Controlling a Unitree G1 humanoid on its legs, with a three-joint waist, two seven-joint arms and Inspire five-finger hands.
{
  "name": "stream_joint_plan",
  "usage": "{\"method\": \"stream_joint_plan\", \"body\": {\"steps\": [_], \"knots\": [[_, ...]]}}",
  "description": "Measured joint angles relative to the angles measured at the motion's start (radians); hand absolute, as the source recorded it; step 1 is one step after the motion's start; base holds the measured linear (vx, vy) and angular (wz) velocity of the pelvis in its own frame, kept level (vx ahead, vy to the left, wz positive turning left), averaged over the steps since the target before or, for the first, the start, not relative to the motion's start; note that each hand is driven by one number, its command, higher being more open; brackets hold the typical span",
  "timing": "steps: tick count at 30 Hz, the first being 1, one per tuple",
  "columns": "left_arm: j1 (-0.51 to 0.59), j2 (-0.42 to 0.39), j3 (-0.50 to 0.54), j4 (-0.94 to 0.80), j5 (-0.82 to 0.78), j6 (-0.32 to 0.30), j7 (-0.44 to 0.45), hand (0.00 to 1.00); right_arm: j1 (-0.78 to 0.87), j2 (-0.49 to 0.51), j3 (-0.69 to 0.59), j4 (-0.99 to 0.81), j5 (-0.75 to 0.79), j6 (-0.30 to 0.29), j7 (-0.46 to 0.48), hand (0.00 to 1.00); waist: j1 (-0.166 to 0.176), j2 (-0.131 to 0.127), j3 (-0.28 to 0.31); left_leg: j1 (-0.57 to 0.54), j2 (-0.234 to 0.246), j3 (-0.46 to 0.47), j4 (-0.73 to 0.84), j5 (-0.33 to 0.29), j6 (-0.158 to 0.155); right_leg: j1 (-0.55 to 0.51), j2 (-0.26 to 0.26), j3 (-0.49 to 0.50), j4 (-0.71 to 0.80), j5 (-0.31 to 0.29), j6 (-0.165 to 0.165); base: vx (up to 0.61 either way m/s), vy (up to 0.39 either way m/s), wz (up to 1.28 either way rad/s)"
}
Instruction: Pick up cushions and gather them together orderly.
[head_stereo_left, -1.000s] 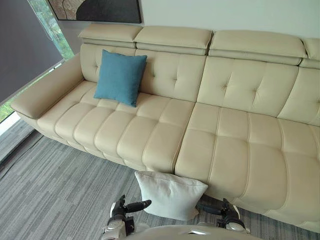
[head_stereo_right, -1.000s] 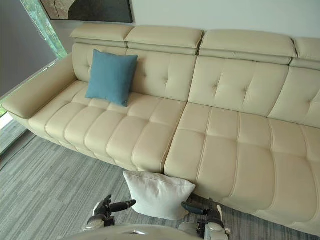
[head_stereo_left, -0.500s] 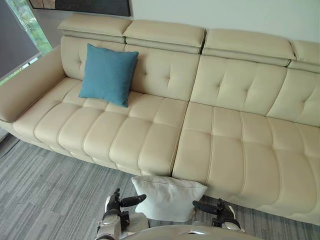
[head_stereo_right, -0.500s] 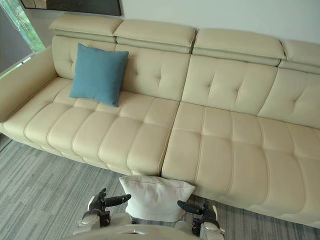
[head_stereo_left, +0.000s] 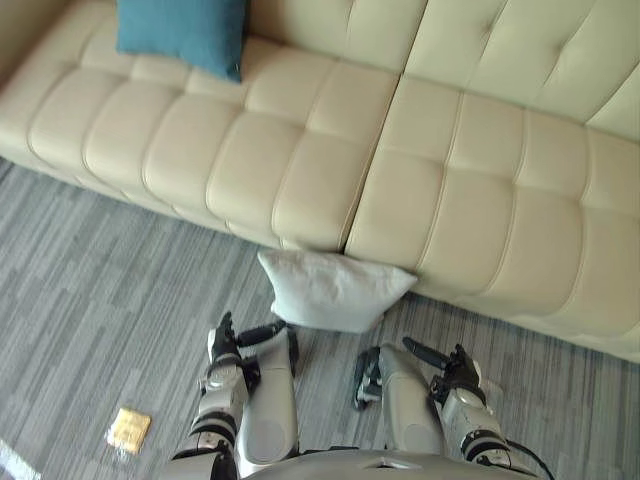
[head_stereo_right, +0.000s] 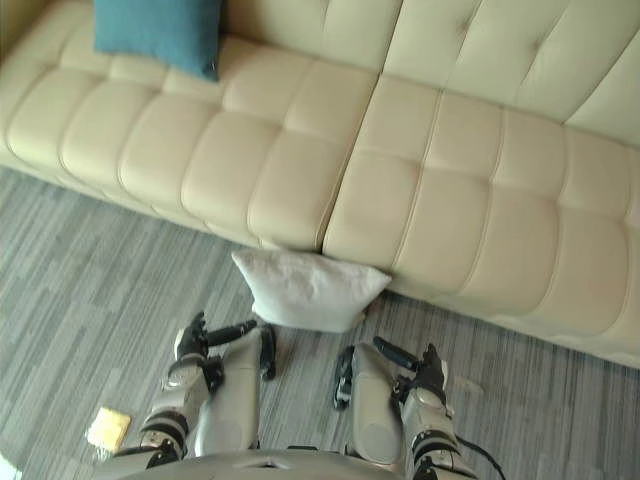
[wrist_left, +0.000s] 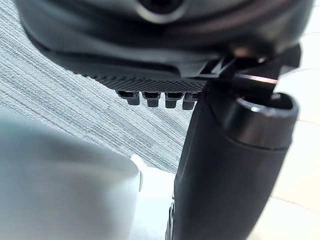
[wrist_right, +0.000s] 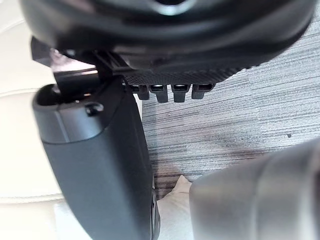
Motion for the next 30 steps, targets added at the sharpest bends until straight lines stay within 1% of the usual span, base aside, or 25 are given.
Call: {"method": "stream_joint_plan", "body": {"steps": [2, 4, 5, 6, 8, 11, 12, 14, 15, 16, 18, 19, 22, 25, 28, 30], "knots": [[-0.067, 0.005, 0.041, -0.001, -0.021, 0.0, 0.022, 1.0, -0.076, 0.0, 0.0, -0.003, 0.032, 0.0, -0.008, 1.0, -0.001, -0.002, 0.029, -0.095, 0.004, 0.0, 0.028, 0.016, 0.007, -0.106, 0.001, 0.009, 0.042, 0.011, -0.007, -0.16, 0.037, -0.03], [-0.116, 0.013, 0.052, -0.003, -0.022, 0.0, 0.029, 1.0, -0.14, 0.0, 0.002, -0.005, 0.033, 0.0, -0.015, 1.0, -0.002, -0.002, 0.054, -0.153, 0.005, 0.001, 0.036, 0.035, 0.008, -0.17, 0.001, 0.012, 0.062, 0.023, -0.014, -0.13, 0.034, -0.01], [-0.153, 0.02, 0.052, -0.012, -0.026, 0.0, 0.034, 1.0, -0.195, 0.001, 0.003, -0.009, 0.034, 0.0, -0.019, 1.0, -0.002, -0.003, 0.066, -0.209, 0.008, 0.0, 0.046, 0.05, 0.007, -0.23, 0.002, 0.014, 0.078, 0.031, -0.017, -0.13, 0.025, 0.01], [-0.155, 0.02, 0.051, -0.012, -0.027, 0.0, 0.034, 1.0, -0.196, 0.001, 0.003, -0.009, 0.034, 0.0, -0.019, 1.0, -0.002, -0.002, 0.066, -0.211, 0.008, 0.0, 0.046, 0.05, 0.007, -0.232, 0.003, 0.014, 0.079, 0.031, -0.017, -0.09, 0.012, 0.02], [-0.225, 0.025, 0.046, -0.028, -0.041, 0.0, 0.041, 1.0, -0.287, 0.002, 0.013, -0.053, 0.061, -0.002, -0.024, 1.0, -0.004, -0.003, 0.087, -0.296, 0.01, -0.001, 0.063, 0.067, 0.006, -0.324, 0.002, 0.018, 0.109, 0.04, -0.023, -0.07, 0.001, 0.03], [-0.303, 0.03, -0.002, -0.056, -0.062, -0.001, 0.048, 1.0, -0.38, 0.006, 0.033, -0.12, 0.075, -0.018, -0.042, 1.0, -0.007, -0.004, 0.102, -0.375, 0.01, 0.0, 0.058, 0.093, 0.006, -0.414, 0.002, 0.019, 0.122, 0.054, -0.026, -0.07, -0.001, 0.05], [-0.315, 0.03, -0.012, -0.061, -0.062, -0.001, 0.05, 1.0, -0.392, 0.008, 0.037, -0.129, 0.079, -0.022, -0.044, 1.0, -0.007, -0.004, 0.102, -0.386, 0.009, -0.001, 0.058, 0.096, 0.006, -0.425, 0.002, 0.019, 0.124, 0.055, -0.026, -0.04, -0.003, 0.06], [-0.364, 0.03, -0.066, -0.087, -0.061, -0.002, 0.061, 1.0, -0.441, 0.022, 0.045, -0.153, 0.099, -0.037, -0.056, 1.0, -0.012, -0.004, 0.107, -0.422, 0.007, -0.001, 0.047, 0.112, 0.004, -0.467, 0.0, 0.019, 0.127, 0.062, -0.026, -0.04, -0.001, 0.09], [-0.394, 0.028, -0.092, -0.093, -0.061, -0.004, 0.063, 1.0, -0.47, 0.031, 0.046, -0.154, 0.109, -0.04, -0.066, 0.0, -0.017, -0.004, 0.111, -0.434, 0.004, -0.001, 0.035, 0.122, 0.002, -0.483, 0.0, 0.018, 0.125, 0.066, -0.026, -0.03, 0.002, 0.1], [-0.413, 0.027, -0.106, -0.094, -0.061, -0.006, 0.065, 0.0, -0.482, 0.035, 0.049, -0.154, 0.109, -0.04, -0.072, 0.0, -0.019, -0.004, 0.111, -0.441, 0.002, -0.001, 0.028, 0.128, 0.001, -0.492, 0.0, 0.018, 0.123, 0.068, -0.027, -0.01, 0.004, 0.08], [-0.439, 0.027, -0.128, -0.102, -0.061, -0.009, 0.067, 0.0, -0.505, 0.044, 0.053, -0.155, 0.109, -0.041, -0.084, 0.0, -0.025, -0.004, 0.113, -0.454, -0.001, -0.002, 0.013, 0.141, -0.001, -0.509, 0.0, 0.016, 0.115, 0.075, -0.027, 0.0, 0.009, 0.07], [-0.471, 0.023, -0.163, -0.126, -0.061, -0.01, 0.08, 0.0, -0.53, 0.055, 0.054, -0.161, 0.109, -0.041, -0.091, 0.0, -0.031, -0.004, 0.114, -0.471, -0.002, -0.003, -0.005, 0.155, -0.005, -0.531, 0.001, 0.013, 0.107, 0.082, -0.026, 0.0, 0.01, 0.08], [-0.508, 0.019, -0.195, -0.129, -0.061, -0.01, 0.116, 0.0, -0.539, 0.057, 0.081, -0.18, 0.109, -0.043, -0.109, 0.0, -0.035, -0.004, 0.118, -0.48, 0.0, -0.008, -0.021, 0.167, -0.011, -0.544, 0.004, 0.006, 0.102, 0.087, -0.029, 0.01, 0.004, 0.06], [-0.505, 0.033, -0.203, -0.13, -0.061, -0.01, 0.154, 0.0, -0.537, 0.047, 0.148, -0.216, 0.109, -0.047, -0.115, 0.0, -0.043, -0.004, 0.118, -0.477, -0.001, -0.015, -0.034, 0.181, -0.02, -0.543, 0.006, -0.001, 0.095, 0.09, -0.031, 0.01, 0.001, 0.05], [-0.498, 0.038, -0.211, -0.13, -0.061, -0.009, 0.17, 0.0, -0.528, 0.043, 0.202, -0.221, 0.109, -0.047, -0.117, 0.0, -0.044, -0.004, 0.118, -0.469, 0.002, -0.024, -0.035, 0.185, -0.025, -0.532, 0.012, -0.005, 0.095, 0.092, -0.033, 0.0, 0.0, 0.0], [-0.478, 0.037, -0.255, -0.134, -0.061, -0.006, 0.172, 0.0, -0.49, 0.048, 0.221, -0.222, 0.109, -0.047, -0.115, 0.0, -0.043, -0.004, 0.118, -0.441, 0.002, -0.025, -0.043, 0.185, -0.026, -0.504, 0.012, -0.006, 0.088, 0.092, -0.034, 0.0, 0.0, 0.0]]}}
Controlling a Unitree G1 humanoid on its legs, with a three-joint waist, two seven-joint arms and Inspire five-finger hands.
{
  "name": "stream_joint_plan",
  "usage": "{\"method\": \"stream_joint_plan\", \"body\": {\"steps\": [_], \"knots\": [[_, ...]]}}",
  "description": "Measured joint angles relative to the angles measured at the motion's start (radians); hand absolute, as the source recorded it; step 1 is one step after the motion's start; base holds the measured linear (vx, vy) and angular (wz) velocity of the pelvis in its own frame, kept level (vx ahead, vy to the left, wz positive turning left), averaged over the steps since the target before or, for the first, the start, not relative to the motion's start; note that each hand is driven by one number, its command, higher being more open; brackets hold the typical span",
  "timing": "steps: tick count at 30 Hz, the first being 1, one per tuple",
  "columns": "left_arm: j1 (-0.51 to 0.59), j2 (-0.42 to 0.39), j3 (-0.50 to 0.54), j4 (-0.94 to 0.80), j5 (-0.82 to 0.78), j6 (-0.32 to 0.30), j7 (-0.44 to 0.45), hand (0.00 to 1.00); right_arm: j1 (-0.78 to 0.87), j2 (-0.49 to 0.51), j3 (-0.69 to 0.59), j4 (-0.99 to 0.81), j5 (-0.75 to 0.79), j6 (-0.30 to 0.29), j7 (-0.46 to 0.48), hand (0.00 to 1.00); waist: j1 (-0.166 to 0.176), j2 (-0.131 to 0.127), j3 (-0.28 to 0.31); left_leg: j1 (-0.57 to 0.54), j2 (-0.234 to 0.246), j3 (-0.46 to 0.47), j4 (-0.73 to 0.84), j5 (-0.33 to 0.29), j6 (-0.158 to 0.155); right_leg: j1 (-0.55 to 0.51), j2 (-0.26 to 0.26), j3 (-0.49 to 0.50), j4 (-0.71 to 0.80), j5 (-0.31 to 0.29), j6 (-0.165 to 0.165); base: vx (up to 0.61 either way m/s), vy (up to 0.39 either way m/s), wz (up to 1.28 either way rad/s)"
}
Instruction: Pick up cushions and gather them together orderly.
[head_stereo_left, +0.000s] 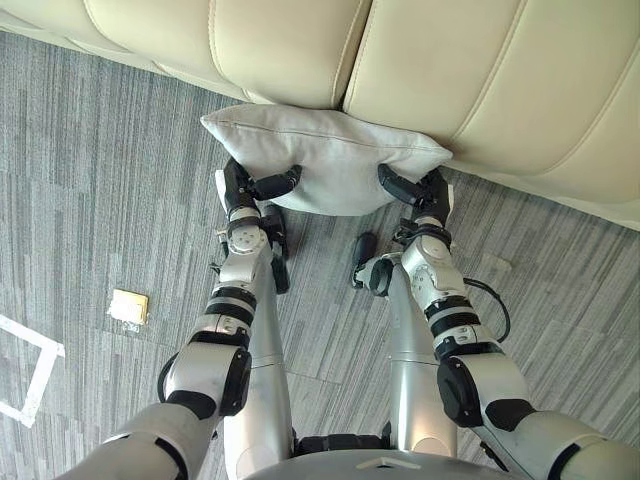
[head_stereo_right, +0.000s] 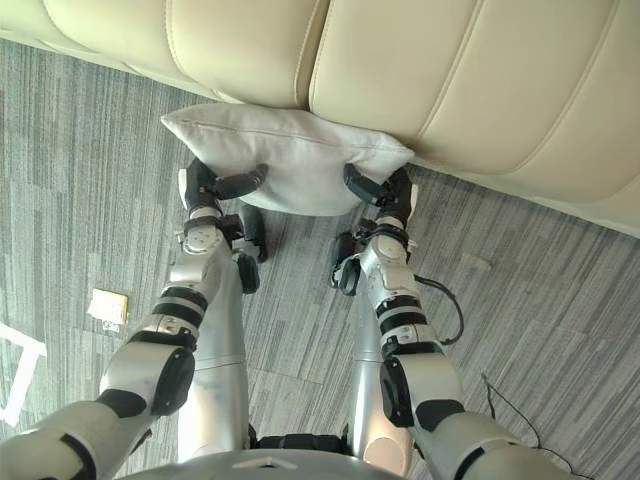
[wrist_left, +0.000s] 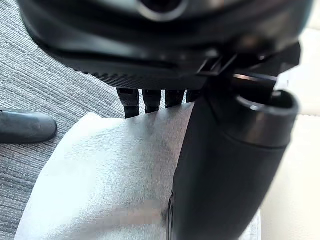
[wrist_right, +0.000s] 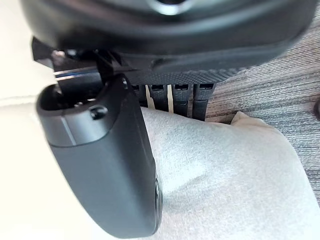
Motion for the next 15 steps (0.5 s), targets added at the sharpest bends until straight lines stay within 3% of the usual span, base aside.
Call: {"method": "stream_joint_plan", "body": {"steps": [4, 10, 15], "knots": [[0.075, -0.009, -0.062, -0.097, 0.0, 0.006, -0.001, 0.0, 0.098, 0.016, 0.029, -0.054, 0.003, -0.002, 0.001, 0.0, -0.001, 0.0, 0.0, 0.08, -0.001, 0.004, -0.03, 0.002, 0.0, 0.079, 0.003, 0.0, -0.035, 0.007, 0.0, 0.01, 0.034, -0.07], [0.288, -0.01, -0.218, -0.337, 0.0, 0.002, -0.026, 0.0, 0.388, -0.01, 0.046, -0.288, 0.0, -0.039, 0.0, 0.0, -0.001, 0.002, -0.027, 0.393, -0.008, 0.049, -0.196, 0.013, 0.004, 0.372, 0.009, 0.015, -0.196, 0.037, 0.006, 0.03, 0.03, -0.15], [0.436, -0.017, -0.263, -0.474, 0.001, -0.012, -0.046, 0.0, 0.567, -0.041, 0.073, -0.474, -0.013, -0.055, 0.014, 0.0, 0.005, 0.001, -0.068, 0.562, -0.009, 0.083, -0.284, 0.016, 0.001, 0.528, 0.02, 0.031, -0.294, 0.051, 0.017, 0.11, 0.023, -0.19]]}}
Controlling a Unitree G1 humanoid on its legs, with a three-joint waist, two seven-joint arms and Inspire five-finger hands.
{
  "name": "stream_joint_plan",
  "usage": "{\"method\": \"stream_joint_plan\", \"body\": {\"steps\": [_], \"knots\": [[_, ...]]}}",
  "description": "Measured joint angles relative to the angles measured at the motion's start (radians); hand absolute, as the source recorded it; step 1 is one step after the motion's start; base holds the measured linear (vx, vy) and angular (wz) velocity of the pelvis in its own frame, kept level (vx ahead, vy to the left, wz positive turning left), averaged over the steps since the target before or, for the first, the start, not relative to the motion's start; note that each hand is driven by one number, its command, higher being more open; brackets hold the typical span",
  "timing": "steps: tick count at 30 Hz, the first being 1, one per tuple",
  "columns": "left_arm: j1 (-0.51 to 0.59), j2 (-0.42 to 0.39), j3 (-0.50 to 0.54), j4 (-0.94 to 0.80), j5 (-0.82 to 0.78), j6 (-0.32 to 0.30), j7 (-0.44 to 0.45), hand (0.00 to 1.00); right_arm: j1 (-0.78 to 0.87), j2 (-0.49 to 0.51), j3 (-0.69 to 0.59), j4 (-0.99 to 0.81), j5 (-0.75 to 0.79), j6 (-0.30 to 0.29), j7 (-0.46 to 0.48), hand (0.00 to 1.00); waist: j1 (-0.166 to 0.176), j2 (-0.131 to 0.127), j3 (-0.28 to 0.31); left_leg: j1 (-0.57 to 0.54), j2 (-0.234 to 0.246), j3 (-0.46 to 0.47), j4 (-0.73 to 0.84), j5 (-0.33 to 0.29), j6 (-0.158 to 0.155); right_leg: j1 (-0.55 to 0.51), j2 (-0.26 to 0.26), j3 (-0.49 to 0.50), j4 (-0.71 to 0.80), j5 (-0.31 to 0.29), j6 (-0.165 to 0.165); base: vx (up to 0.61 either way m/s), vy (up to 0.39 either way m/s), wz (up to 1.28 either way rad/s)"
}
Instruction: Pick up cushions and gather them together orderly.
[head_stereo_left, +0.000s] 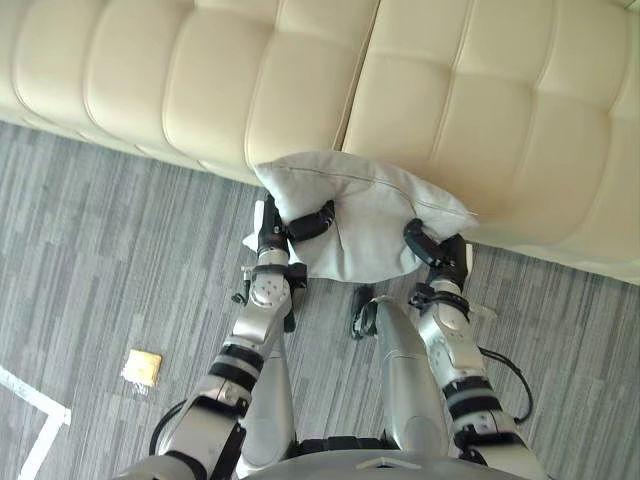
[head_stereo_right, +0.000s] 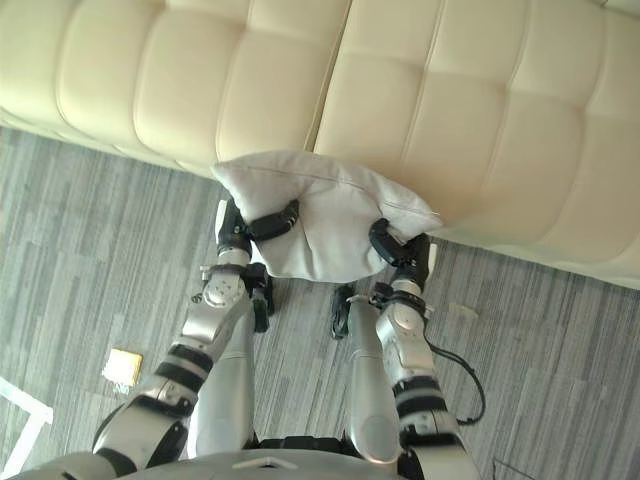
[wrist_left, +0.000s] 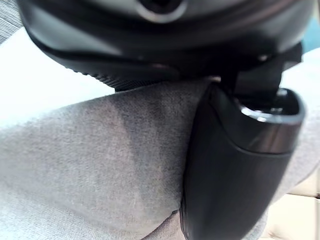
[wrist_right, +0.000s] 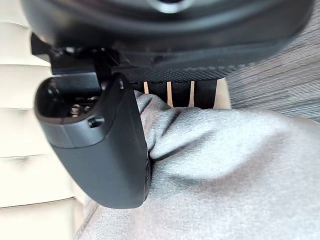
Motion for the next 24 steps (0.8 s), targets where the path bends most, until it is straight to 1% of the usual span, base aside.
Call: {"method": "stream_joint_plan", "body": {"steps": [2, 6, 8, 10, 11, 14, 16, 17, 18, 19, 20, 21, 22, 23, 24], "knots": [[0.103, -0.021, -0.004, -0.052, 0.0, -0.002, -0.023, 0.0, 0.116, -0.025, 0.028, -0.078, -0.012, -0.001, 0.012, 0.0, -0.001, 0.002, -0.063, 0.086, 0.003, 0.01, -0.052, -0.003, -0.004, 0.088, 0.011, 0.0, -0.067, 0.006, 0.003, 0.18, 0.008, -0.14], [0.231, -0.02, -0.031, -0.119, -0.001, -0.003, -0.041, 0.0, 0.253, -0.03, 0.036, -0.169, -0.059, -0.001, 0.034, 0.0, 0.008, 0.004, -0.14, 0.205, 0.01, 0.035, -0.13, -0.005, -0.01, 0.201, 0.03, 0.01, -0.158, 0.018, 0.011, 0.14, 0.005, -0.2], [0.304, -0.02, -0.039, -0.174, -0.001, -0.004, -0.056, 0.0, 0.33, -0.031, 0.038, -0.241, -0.088, -0.001, 0.05, 0.0, 0.009, 0.008, -0.195, 0.267, 0.013, 0.057, -0.176, -0.006, -0.011, 0.254, 0.038, 0.024, -0.207, 0.024, 0.017, 0.18, 0.016, -0.24], [0.335, -0.019, -0.039, -0.195, -0.002, -0.011, -0.066, 0.0, 0.356, -0.032, 0.038, -0.274, -0.104, -0.001, 0.058, 0.0, 0.01, 0.012, -0.214, 0.316, 0.017, 0.076, -0.202, -0.006, -0.012, 0.294, 0.045, 0.037, -0.237, 0.032, 0.024, 0.13, 0.014, -0.3], [0.357, -0.02, -0.04, -0.21, -0.008, -0.013, -0.073, 0.0, 0.378, -0.033, 0.039, -0.3, -0.118, -0.001, 0.06, 0.0, 0.009, 0.017, -0.234, 0.342, 0.017, 0.083, -0.215, -0.006, -0.012, 0.32, 0.048, 0.044, -0.258, 0.035, 0.026, 0.09, 0.016, -0.25], [0.404, -0.02, -0.041, -0.255, -0.027, -0.019, -0.089, 0.0, 0.421, -0.031, 0.043, -0.366, -0.159, -0.001, 0.061, 0.0, 0.009, 0.021, -0.263, 0.389, 0.02, 0.099, -0.226, -0.012, -0.017, 0.368, 0.054, 0.061, -0.288, 0.036, 0.028, 0.08, 0.011, -0.21], [0.429, -0.021, -0.044, -0.278, -0.039, -0.025, -0.092, 0.0, 0.439, -0.029, 0.044, -0.397, -0.192, -0.001, 0.061, 0.0, 0.009, 0.028, -0.276, 0.392, 0.032, 0.101, -0.2, -0.032, -0.018, 0.381, 0.062, 0.064, -0.289, 0.036, 0.028, 0.05, 0.001, -0.15], [0.454, -0.019, -0.044, -0.296, -0.04, -0.027, -0.094, 0.0, 0.46, -0.028, 0.05, -0.424, -0.218, -0.001, 0.061, 0.0, 0.014, 0.03, -0.276, 0.387, 0.054, 0.098, -0.124, -0.046, -0.009, 0.403, 0.073, 0.066, -0.29, 0.032, 0.024, 0.04, -0.012, -0.18], [0.47, -0.02, -0.044, -0.299, -0.041, -0.028, -0.094, 0.0, 0.477, -0.025, 0.057, -0.436, -0.239, -0.001, 0.058, 0.0, 0.017, 0.03, -0.275, 0.369, 0.07, 0.082, -0.034, -0.052, 0.0, 0.432, 0.08, 0.066, -0.294, 0.02, 0.008, 0.03, -0.022, -0.2], [0.476, -0.02, -0.044, -0.299, -0.043, -0.028, -0.094, 0.0, 0.483, -0.026, 0.061, -0.439, -0.244, -0.001, 0.057, 0.0, 0.019, 0.03, -0.275, 0.36, 0.074, 0.072, 0.0, -0.054, 0.003, 0.442, 0.082, 0.066, -0.293, 0.016, 0.004, 0.03, -0.036, -0.13], [0.491, -0.02, -0.044, -0.299, -0.047, -0.028, -0.094, 0.0, 0.498, -0.028, 0.068, -0.447, -0.251, -0.001, 0.055, 0.0, 0.021, 0.038, -0.28, 0.334, 0.087, 0.041, 0.089, -0.054, 0.003, 0.46, 0.092, 0.067, -0.286, 0.005, -0.003, 0.04, -0.033, -0.12], [0.511, -0.019, -0.053, -0.299, -0.049, -0.028, -0.094, 0.0, 0.517, -0.029, 0.07, -0.456, -0.265, 0.0, 0.052, 0.0, 0.024, 0.055, -0.298, 0.281, 0.109, -0.007, 0.213, -0.052, 0.004, 0.466, 0.112, 0.072, -0.263, -0.032, -0.029, 0.07, -0.017, -0.12], [0.517, -0.02, -0.057, -0.299, -0.049, -0.028, -0.094, 0.0, 0.519, -0.029, 0.07, -0.457, -0.265, 0.002, 0.05, 0.0, 0.024, 0.06, -0.303, 0.264, 0.114, -0.014, 0.246, -0.046, 0.01, 0.466, 0.117, 0.075, -0.258, -0.038, -0.036, 0.11, 0.014, -0.18], [0.53, -0.021, -0.064, -0.299, -0.049, -0.027, -0.094, 0.0, 0.52, -0.032, 0.07, -0.457, -0.265, 0.009, 0.043, 0.0, 0.027, 0.054, -0.308, 0.234, 0.114, -0.026, 0.281, -0.052, 0.008, 0.468, 0.119, 0.089, -0.258, -0.041, -0.049, 0.13, 0.033, -0.21], [0.533, -0.021, -0.072, -0.298, -0.049, -0.026, -0.094, 0.0, 0.519, -0.034, 0.07, -0.458, -0.265, 0.013, 0.035, 0.0, 0.036, 0.056, -0.314, 0.232, 0.103, -0.031, 0.272, -0.09, 0.006, 0.467, 0.117, 0.104, -0.258, -0.043, -0.053, 0.21, 0.086, -0.32]]}}
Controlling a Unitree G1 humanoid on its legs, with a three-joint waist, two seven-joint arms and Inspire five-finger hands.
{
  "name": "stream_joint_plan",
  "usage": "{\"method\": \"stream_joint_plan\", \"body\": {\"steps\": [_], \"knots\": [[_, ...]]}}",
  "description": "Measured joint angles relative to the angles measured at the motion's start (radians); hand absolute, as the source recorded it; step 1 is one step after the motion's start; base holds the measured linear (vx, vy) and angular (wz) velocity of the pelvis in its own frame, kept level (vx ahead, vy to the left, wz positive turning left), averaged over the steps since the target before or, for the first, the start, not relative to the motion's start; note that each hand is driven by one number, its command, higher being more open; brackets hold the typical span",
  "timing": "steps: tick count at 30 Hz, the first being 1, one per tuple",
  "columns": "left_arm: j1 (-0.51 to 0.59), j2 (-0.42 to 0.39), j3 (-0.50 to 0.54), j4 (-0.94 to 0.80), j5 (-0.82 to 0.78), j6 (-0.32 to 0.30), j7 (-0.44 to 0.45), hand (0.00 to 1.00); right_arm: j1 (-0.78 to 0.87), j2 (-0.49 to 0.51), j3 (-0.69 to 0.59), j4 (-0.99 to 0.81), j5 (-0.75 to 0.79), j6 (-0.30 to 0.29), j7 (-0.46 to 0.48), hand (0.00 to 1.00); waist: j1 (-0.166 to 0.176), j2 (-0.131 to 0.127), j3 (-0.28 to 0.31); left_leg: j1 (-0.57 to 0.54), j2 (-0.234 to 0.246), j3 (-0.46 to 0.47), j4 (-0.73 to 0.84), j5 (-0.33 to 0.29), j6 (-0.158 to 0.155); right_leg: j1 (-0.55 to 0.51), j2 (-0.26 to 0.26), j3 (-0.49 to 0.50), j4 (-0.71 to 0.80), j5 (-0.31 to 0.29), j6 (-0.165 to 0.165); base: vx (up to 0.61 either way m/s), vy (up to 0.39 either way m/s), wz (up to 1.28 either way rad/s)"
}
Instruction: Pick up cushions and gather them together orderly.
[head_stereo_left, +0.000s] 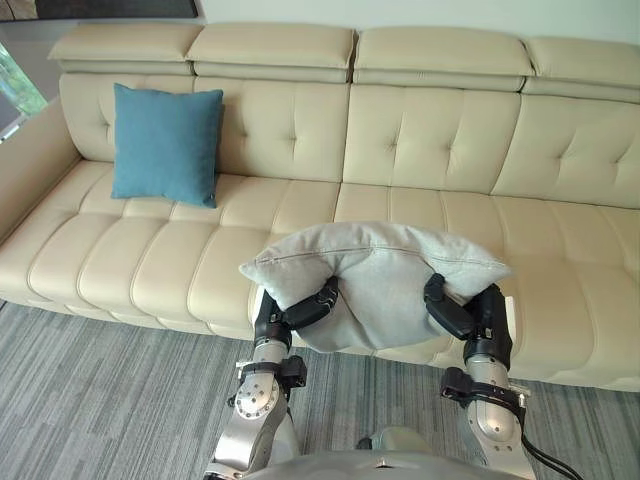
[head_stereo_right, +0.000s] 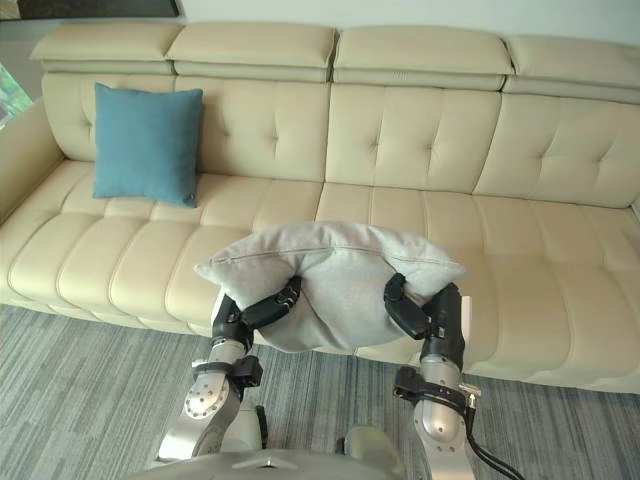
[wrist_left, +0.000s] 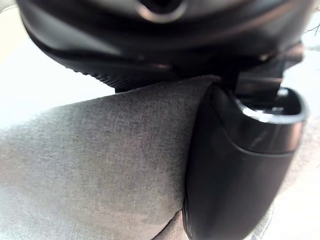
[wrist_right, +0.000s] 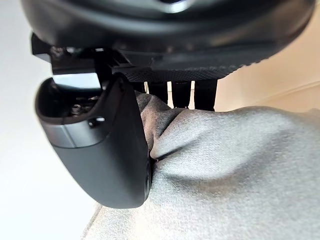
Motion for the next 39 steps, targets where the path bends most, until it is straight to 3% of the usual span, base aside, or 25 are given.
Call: {"method": "stream_joint_plan", "body": {"steps": [1, 2, 4, 5, 6, 8, 10, 12, 13, 14, 16, 17, 20, 21, 23, 27, 32, 39], "knots": [[0.004, 0.0, -0.011, 0.0, 0.0, 0.002, 0.0, 0.0, -0.004, -0.001, 0.0, -0.003, 0.0, 0.006, -0.017, 0.0, 0.004, 0.0, -0.002, -0.004, -0.042, -0.006, -0.063, -0.077, -0.008, 0.015, -0.011, 0.017, -0.02, -0.002, -0.003, 0.21, 0.099, -0.23], [0.005, 0.0, -0.012, 0.0, 0.0, 0.004, 0.0, 0.0, -0.004, -0.001, 0.0, -0.003, 0.0, 0.008, -0.02, 0.0, 0.004, 0.0, -0.002, -0.005, -0.054, -0.009, -0.085, -0.086, -0.012, 0.022, -0.014, 0.021, -0.03, -0.002, -0.002, 0.26, 0.157, -0.22], [0.011, 0.001, -0.017, 0.003, 0.0, 0.004, 0.001, 0.0, -0.012, -0.005, 0.001, 0.004, 0.001, 0.012, -0.025, 0.0, 0.012, -0.007, -0.016, -0.015, -0.133, -0.049, -0.28, -0.077, -0.028, 0.056, -0.032, 0.046, -0.091, 0.006, 0.017, 0.24, 0.166, -0.3], [0.012, 0.001, -0.017, 0.003, 0.0, 0.004, 0.001, 0.0, -0.017, -0.007, 0.001, 0.005, 0.001, 0.012, -0.024, 0.0, 0.014, 0.002, -0.024, -0.011, -0.141, -0.057, -0.335, -0.062, -0.026, 0.06, -0.031, 0.054, -0.097, 0.007, 0.033, 0.24, 0.178, -0.58], [0.015, 0.007, -0.017, 0.003, 0.0, 0.003, 0.002, 0.0, -0.031, -0.008, 0.005, 0.017, 0.002, 0.013, -0.024, 0.0, 0.025, -0.003, -0.031, 0.006, -0.153, -0.06, -0.363, 0.035, 0.001, 0.065, -0.031, 0.087, -0.096, -0.006, 0.056, 0.36, 0.214, -0.56], [0.026, 0.025, -0.016, 0.008, -0.002, 0.004, 0.011, 0.0, -0.037, 0.006, 0.02, 0.045, 0.004, 0.019, -0.024, 0.0, 0.025, -0.059, -0.079, 0.01, -0.178, 0.01, -0.308, -0.005, 0.041, 0.072, -0.086, 0.138, -0.102, 0.005, 0.099, 0.49, 0.255, -0.57], [0.027, 0.031, -0.016, 0.008, -0.01, 0.004, 0.012, 0.0, -0.04, 0.006, 0.023, 0.045, 0.004, 0.02, -0.02, 0.0, 0.028, -0.071, -0.089, 0.035, -0.193, 0.038, -0.311, -0.015, 0.058, 0.072, -0.108, 0.152, -0.086, 0.015, 0.115, 0.33, 0.151, -0.44], [0.028, 0.037, -0.014, 0.009, -0.012, 0.004, 0.012, 0.0, -0.053, 0.006, 0.023, 0.062, 0.004, 0.02, -0.016, 0.0, 0.03, -0.074, -0.089, 0.118, -0.21, 0.083, -0.363, -0.028, 0.076, 0.056, -0.133, 0.141, 0.023, 0.045, 0.169, 0.32, 0.146, -0.6], [0.026, 0.043, -0.013, 0.009, -0.012, 0.004, 0.012, 0.0, -0.067, 0.008, 0.023, 0.094, 0.004, 0.02, -0.015, 0.0, 0.031, -0.072, -0.089, 0.2, -0.213, 0.095, -0.426, -0.038, 0.082, -0.005, -0.144, 0.101, 0.192, 0.108, 0.212, 0.23, 0.095, -0.54], [0.025, 0.049, -0.011, 0.011, -0.011, 0.004, 0.012, 0.0, -0.07, 0.009, 0.022, 0.114, 0.004, 0.019, -0.014, 0.0, 0.026, -0.07, -0.089, 0.241, -0.211, 0.094, -0.458, -0.042, 0.081, -0.038, -0.155, 0.077, 0.274, 0.117, 0.199, 0.31, 0.097, -0.39], [0.024, 0.052, -0.008, 0.013, -0.008, 0.004, 0.012, 0.0, -0.073, 0.011, 0.022, 0.149, 0.004, 0.019, -0.009, 0.0, 0.004, -0.068, -0.093, 0.305, -0.197, 0.081, -0.512, -0.045, 0.076, -0.129, -0.16, 0.013, 0.377, 0.073, 0.132, 0.21, -0.022, 0.0], [0.024, 0.052, -0.008, 0.013, -0.007, 0.004, 0.012, 0.0, -0.074, 0.011, 0.022, 0.152, 0.004, 0.019, -0.008, 0.0, -0.003, -0.065, -0.094, 0.31, -0.19, 0.078, -0.518, -0.048, 0.071, -0.148, -0.159, 0.0, 0.367, 0.069, 0.127, 0.22, -0.116, 0.11], [0.022, 0.051, -0.007, 0.04, -0.007, 0.004, 0.011, 0.0, -0.088, 0.007, 0.018, 0.178, 0.002, 0.019, 0.001, 0.0, -0.015, -0.07, -0.096, 0.313, -0.173, 0.057, -0.512, -0.054, 0.056, -0.204, -0.152, -0.009, 0.171, 0.075, 0.121, 0.18, -0.193, 0.16], [0.016, 0.044, -0.009, 0.064, -0.007, 0.005, 0.01, 0.0, -0.091, 0.004, 0.015, 0.191, 0.001, 0.019, 0.002, 0.0, -0.025, -0.081, -0.091, 0.313, -0.184, 0.027, -0.49, -0.087, 0.005, -0.17, -0.146, 0.015, 0.0, 0.165, 0.125, 0.16, -0.246, 0.26], [0.012, 0.015, -0.011, 0.095, -0.007, 0.019, 0.009, 0.0, -0.104, -0.026, 0.011, 0.217, 0.001, 0.03, 0.002, 0.0, -0.015, -0.042, -0.097, 0.306, -0.148, -0.004, -0.495, -0.098, -0.013, -0.16, -0.112, -0.006, -0.025, 0.171, 0.113, 0.1, -0.199, 0.12], [0.012, 0.007, -0.013, 0.096, -0.006, 0.025, 0.0, 0.0, -0.103, -0.04, 0.006, 0.212, 0.001, 0.041, 0.002, 0.0, -0.011, -0.024, -0.106, 0.317, -0.114, -0.015, -0.571, -0.066, -0.021, -0.146, -0.076, -0.038, -0.083, 0.189, 0.085, 0.05, -0.164, 0.09], [-0.011, 0.0, -0.011, 0.095, -0.006, 0.025, -0.006, 0.0, -0.102, -0.038, -0.002, 0.161, 0.001, 0.042, 0.002, 0.0, 0.002, -0.018, -0.115, 0.322, -0.119, -0.045, -0.612, -0.04, -0.043, -0.119, -0.084, -0.067, -0.124, 0.206, 0.091, -0.01, -0.018, 0.18], [-0.131, 0.011, -0.009, 0.095, 0.027, 0.025, 0.061, 0.0, -0.196, -0.022, -0.005, 0.157, -0.005, 0.05, -0.032, 0.0, 0.004, -0.016, -0.148, 0.314, -0.155, -0.078, -0.699, 0.034, -0.025, -0.098, -0.105, -0.08, -0.245, 0.28, 0.113, -0.02, 0.047, 0.14]]}}
